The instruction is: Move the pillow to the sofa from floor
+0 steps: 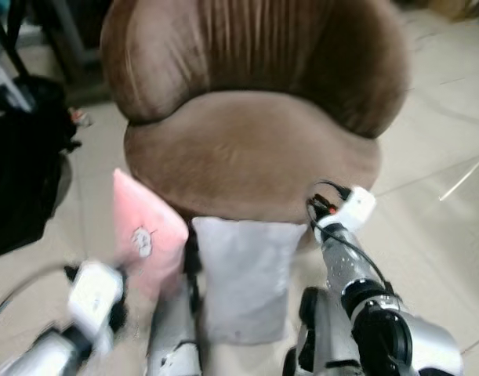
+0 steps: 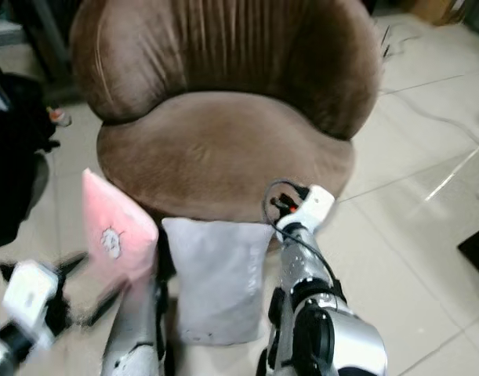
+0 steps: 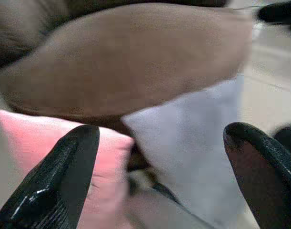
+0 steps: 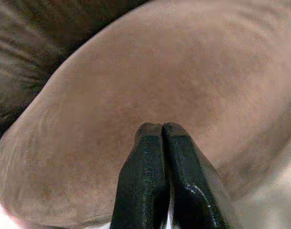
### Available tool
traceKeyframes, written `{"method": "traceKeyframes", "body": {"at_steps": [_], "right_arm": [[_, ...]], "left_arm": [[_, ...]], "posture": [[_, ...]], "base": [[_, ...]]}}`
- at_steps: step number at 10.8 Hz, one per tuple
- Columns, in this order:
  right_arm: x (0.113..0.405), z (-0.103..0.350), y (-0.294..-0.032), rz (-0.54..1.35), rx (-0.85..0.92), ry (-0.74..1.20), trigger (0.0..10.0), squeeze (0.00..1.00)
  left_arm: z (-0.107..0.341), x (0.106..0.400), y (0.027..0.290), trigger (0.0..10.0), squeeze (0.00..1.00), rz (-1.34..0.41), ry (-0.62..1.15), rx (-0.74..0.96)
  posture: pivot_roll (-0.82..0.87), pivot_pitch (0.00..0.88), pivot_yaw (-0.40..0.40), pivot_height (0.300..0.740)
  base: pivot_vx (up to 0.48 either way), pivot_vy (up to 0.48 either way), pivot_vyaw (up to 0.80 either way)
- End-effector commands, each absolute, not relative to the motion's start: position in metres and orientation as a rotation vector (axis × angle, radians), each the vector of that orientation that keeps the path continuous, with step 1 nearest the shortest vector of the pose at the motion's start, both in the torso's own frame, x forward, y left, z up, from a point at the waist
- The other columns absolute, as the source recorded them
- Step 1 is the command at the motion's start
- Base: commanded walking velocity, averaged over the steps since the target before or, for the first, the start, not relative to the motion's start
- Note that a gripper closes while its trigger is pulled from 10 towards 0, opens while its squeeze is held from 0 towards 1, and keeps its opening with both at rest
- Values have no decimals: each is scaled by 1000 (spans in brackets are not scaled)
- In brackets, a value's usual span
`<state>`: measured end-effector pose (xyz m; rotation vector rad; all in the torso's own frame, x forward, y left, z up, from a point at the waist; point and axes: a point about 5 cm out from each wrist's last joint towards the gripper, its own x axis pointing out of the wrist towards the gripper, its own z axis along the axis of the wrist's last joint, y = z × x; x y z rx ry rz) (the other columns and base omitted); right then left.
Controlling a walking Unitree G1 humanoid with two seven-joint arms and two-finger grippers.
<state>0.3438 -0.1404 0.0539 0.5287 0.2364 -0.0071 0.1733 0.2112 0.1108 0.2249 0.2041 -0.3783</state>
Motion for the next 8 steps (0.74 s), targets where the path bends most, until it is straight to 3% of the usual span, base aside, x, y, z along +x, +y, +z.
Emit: {"method": "traceKeyframes", "body": {"at_steps": [1,2,5,8], "right_arm": [[343,52,-140,23,488,264,10000,0],[338,43,-148,-23,502,318,10000,1000],[341,47,-156,8,530,309,10000,1000],[343,48,-166,-4,592,327,10000,1000]], "left_arm": [[104,178,216,10000,0,-299,220,244],[98,191,208,10000,0,-291,213,284],[100,199,198,10000,0,-314,166,384],[104,219,189,10000,0,-359,109,457]], "posture": [[277,47,-43,534],[256,49,-67,534],[245,57,-104,534],[164,70,-52,534]], "base": [[0,0,0],[0,0,0],[0,0,0],[0,0,0]]}}
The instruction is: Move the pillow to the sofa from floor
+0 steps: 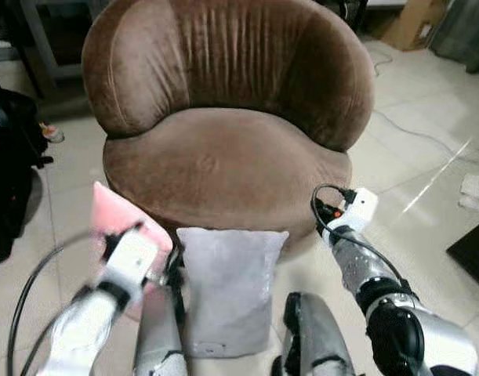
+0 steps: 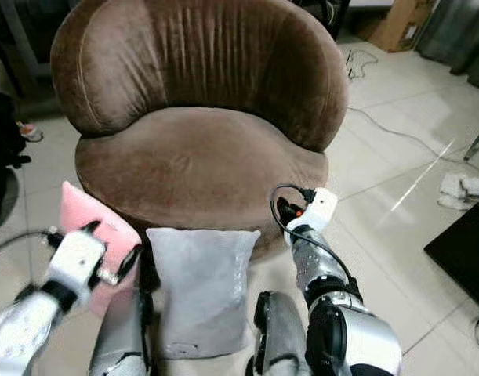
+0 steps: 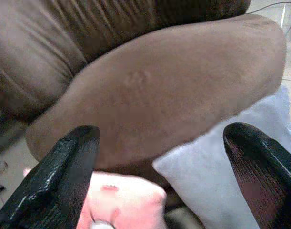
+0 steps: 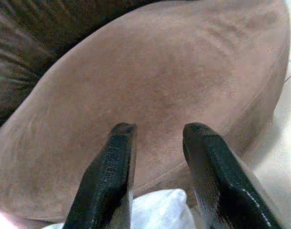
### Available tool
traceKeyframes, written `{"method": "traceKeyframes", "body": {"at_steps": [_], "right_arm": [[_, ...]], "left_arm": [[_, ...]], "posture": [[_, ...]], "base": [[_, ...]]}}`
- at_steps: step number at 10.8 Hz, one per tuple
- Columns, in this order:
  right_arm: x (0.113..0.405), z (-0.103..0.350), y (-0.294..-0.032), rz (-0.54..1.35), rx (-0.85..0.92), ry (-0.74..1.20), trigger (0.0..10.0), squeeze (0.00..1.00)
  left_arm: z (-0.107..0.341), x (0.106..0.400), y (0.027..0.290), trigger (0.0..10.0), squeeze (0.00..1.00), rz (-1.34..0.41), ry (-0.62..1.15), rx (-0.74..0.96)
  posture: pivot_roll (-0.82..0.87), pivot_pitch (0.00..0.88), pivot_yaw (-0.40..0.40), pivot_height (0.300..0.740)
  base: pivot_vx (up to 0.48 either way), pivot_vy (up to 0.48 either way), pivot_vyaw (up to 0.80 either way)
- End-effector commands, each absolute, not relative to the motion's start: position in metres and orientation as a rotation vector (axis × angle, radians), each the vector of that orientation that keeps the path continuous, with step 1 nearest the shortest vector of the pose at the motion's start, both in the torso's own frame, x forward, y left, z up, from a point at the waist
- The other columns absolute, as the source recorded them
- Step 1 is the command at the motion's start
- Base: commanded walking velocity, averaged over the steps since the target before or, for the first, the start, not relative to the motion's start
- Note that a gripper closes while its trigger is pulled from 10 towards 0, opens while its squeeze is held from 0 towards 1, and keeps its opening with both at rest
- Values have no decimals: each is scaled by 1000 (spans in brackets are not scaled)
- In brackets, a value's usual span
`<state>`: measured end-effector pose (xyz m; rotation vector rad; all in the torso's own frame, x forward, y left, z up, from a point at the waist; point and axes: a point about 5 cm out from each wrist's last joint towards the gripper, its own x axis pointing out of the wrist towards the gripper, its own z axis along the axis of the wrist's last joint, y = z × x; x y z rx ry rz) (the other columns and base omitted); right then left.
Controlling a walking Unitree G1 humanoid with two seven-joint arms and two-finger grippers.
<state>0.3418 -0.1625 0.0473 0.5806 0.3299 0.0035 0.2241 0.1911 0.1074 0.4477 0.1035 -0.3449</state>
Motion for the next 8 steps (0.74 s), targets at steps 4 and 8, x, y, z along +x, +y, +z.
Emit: {"method": "traceKeyframes", "body": {"at_steps": [4,8], "right_arm": [[336,38,-170,-120,623,379,10000,1000],[329,26,-154,-196,665,458,10000,1000]], "left_arm": [[149,237,203,10000,0,-344,15,423],[161,200,199,10000,0,-629,94,324]], "posture": [[277,145,17,534],[494,241,60,534]], "base": [[0,0,0],[0,0,0]]}}
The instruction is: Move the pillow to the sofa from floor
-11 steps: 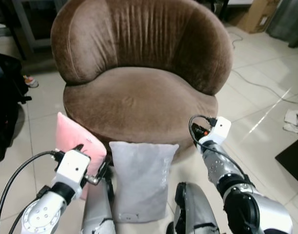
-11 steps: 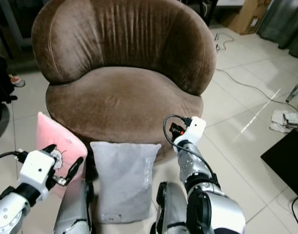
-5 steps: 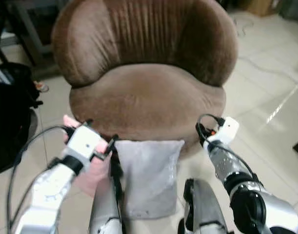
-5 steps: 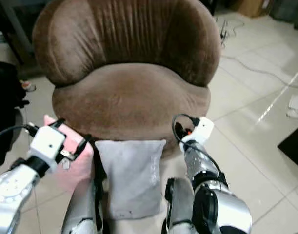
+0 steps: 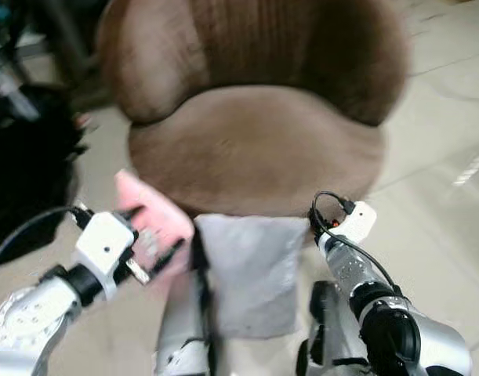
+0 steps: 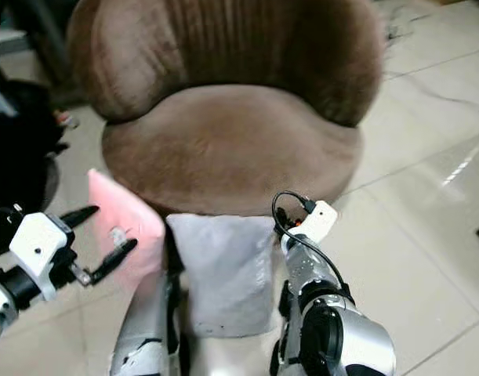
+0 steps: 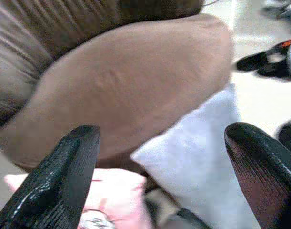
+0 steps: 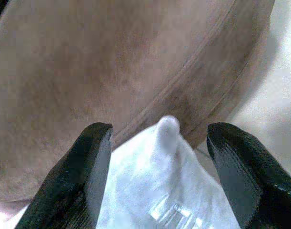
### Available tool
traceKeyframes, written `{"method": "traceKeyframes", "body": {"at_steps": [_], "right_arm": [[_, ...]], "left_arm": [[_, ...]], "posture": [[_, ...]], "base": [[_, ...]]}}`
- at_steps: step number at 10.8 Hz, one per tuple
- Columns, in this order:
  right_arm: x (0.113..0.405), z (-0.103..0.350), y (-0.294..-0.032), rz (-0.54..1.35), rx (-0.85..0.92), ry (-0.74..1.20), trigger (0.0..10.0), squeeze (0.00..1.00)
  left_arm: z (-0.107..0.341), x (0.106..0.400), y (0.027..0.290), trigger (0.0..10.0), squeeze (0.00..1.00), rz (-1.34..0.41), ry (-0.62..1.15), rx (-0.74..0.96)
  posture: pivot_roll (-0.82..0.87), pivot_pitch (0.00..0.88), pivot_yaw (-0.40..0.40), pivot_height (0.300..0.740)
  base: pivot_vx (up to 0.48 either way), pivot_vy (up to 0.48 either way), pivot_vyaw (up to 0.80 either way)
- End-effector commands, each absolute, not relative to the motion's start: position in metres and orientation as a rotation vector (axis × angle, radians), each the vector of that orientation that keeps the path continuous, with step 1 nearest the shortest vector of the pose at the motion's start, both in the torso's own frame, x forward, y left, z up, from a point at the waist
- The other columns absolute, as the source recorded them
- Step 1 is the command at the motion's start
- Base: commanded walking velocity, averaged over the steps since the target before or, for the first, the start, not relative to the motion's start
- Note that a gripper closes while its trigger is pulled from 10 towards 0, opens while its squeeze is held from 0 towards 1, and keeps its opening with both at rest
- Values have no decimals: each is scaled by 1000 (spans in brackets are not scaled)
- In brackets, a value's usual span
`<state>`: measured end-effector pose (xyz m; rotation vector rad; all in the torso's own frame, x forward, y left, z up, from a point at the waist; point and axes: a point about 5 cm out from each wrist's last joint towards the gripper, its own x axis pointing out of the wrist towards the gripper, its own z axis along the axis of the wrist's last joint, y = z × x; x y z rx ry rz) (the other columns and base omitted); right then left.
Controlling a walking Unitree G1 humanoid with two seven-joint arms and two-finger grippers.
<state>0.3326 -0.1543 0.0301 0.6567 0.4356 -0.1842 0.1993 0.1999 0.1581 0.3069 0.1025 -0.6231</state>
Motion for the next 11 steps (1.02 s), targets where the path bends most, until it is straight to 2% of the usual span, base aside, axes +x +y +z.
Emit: {"method": "traceKeyframes", "body": {"at_steps": [1,4,7,8,9,11], "right_arm": [[333,29,-150,-197,663,457,10000,1000],[334,30,-140,-208,700,467,10000,1000],[325,19,-131,-265,750,501,10000,1000],[323,19,-130,-292,699,501,10000,357],[324,20,-134,-327,628,491,10000,0],[324,23,-150,-436,453,478,10000,0]], "left_arm": [[159,189,194,10000,0,-711,139,242],[165,154,202,10000,0,-780,258,265],[182,128,209,10000,0,-758,297,295],[190,123,214,10000,0,-760,310,314],[194,121,216,10000,0,-760,317,324],[199,116,216,10000,0,-763,329,329]], "posture": [[523,278,62,534],[643,300,103,534],[697,233,180,534],[719,231,205,534],[728,227,217,534],[720,228,229,534]], "base": [[0,0,0],[0,0,0],[0,0,0],[0,0,0],[0,0,0],[0,0,0]]}}
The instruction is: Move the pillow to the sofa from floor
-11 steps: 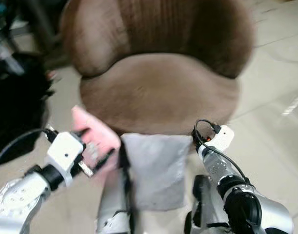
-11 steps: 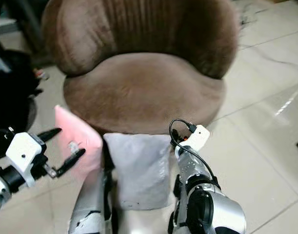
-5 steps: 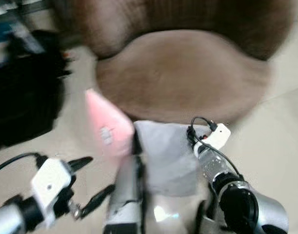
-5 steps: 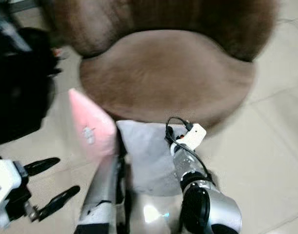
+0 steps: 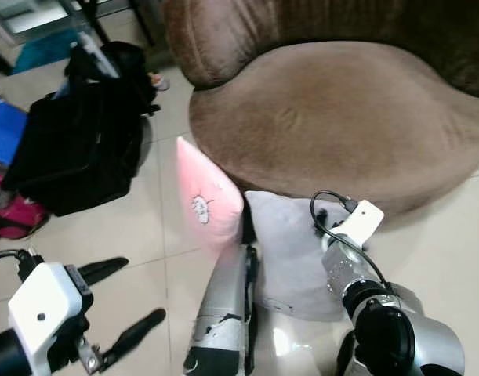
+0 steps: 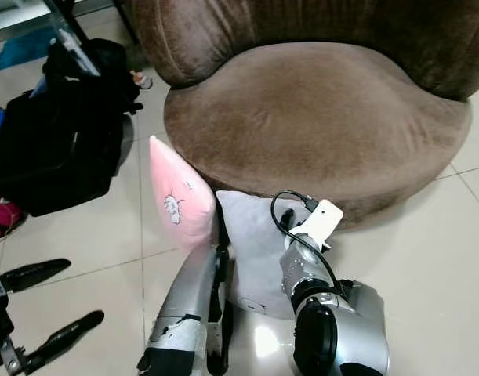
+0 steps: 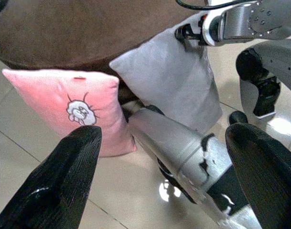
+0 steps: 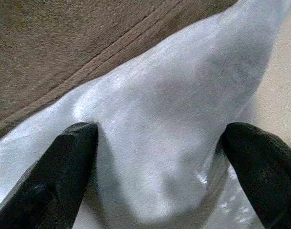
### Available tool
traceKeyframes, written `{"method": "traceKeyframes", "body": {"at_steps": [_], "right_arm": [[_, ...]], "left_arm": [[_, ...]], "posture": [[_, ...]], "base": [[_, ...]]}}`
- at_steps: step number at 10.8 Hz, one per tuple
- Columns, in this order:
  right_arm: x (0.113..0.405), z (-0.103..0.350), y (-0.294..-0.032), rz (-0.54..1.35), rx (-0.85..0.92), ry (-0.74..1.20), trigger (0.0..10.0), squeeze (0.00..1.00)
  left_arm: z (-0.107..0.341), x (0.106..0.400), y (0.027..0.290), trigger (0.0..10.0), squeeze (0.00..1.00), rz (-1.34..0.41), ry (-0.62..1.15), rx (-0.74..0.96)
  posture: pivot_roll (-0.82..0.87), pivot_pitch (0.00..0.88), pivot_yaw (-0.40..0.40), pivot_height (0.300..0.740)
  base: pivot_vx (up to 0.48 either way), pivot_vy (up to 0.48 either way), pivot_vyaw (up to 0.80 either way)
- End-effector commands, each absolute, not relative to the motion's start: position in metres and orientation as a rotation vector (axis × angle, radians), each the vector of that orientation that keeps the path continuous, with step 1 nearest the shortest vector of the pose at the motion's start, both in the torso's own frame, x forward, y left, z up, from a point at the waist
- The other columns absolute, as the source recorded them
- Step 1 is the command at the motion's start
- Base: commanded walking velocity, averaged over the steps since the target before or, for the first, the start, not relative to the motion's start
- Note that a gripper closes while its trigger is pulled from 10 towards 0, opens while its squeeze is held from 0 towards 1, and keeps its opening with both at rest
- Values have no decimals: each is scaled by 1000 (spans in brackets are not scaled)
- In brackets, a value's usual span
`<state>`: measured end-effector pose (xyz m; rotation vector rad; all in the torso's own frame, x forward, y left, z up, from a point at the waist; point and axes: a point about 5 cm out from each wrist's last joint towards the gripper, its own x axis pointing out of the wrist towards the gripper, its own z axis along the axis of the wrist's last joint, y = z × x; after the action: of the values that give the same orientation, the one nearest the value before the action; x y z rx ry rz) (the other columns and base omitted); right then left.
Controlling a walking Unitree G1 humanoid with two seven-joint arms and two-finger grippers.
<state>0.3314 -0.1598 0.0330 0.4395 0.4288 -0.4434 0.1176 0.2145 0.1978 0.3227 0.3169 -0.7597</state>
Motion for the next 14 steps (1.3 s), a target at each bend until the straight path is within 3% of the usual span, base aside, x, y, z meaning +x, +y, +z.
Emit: {"method": "traceKeyframes", "body": {"at_steps": [1,2,3,6,8,9,14], "right_arm": [[324,24,-160,-472,367,467,10000,0],[323,27,-177,-535,319,443,10000,0],[321,24,-176,-532,353,459,10000,0],[317,12,-134,-359,440,553,10000,0],[315,11,-121,-278,396,570,10000,0],[314,10,-121,-242,302,582,0,0],[306,-1,-123,-252,437,646,0,0]], "left_arm": [[200,115,215,10000,0,-772,337,325],[199,115,213,10000,0,-774,335,314],[199,114,213,10000,0,-775,341,307],[200,116,212,10000,0,-784,345,303],[199,115,214,10000,0,-787,355,309],[200,116,214,10000,0,-784,355,311],[199,117,213,10000,0,-794,357,311]], "posture": [[713,239,224,534],[706,251,223,534],[699,251,226,534],[707,253,230,534],[710,254,231,534],[713,253,233,534],[711,258,231,534]], "base": [[0,0,0],[0,0,0],[0,0,0],[0,0,0],[0,0,0],[0,0,0],[0,0,0]]}}
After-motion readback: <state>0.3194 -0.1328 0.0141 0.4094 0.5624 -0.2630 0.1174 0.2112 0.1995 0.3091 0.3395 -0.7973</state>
